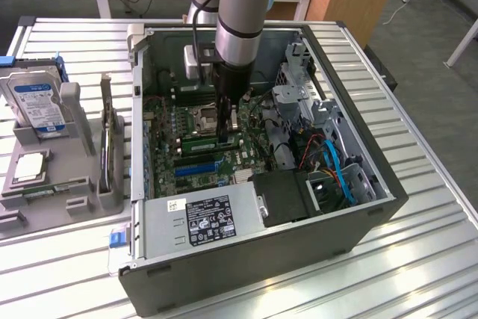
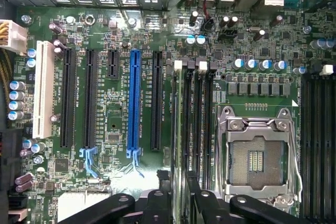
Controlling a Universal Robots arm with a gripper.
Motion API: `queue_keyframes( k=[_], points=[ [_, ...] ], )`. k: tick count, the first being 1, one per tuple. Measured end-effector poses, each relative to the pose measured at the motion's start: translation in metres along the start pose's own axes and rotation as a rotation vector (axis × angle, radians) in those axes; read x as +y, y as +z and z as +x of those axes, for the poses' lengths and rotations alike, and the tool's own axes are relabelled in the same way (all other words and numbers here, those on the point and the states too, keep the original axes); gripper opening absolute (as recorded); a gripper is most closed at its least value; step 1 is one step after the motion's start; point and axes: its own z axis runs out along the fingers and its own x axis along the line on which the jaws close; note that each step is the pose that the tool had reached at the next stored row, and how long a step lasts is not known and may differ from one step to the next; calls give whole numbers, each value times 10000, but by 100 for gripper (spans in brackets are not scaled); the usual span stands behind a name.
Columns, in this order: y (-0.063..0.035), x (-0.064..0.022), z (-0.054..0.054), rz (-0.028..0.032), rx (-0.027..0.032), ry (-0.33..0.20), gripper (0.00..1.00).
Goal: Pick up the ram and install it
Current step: 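Insert the ram into the slot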
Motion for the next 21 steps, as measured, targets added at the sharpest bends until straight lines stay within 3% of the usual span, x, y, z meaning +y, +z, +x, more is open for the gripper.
queue_keyframes(
  k=[21],
  points=[
    [-505,20,-11,0,0,0,25]
  ],
)
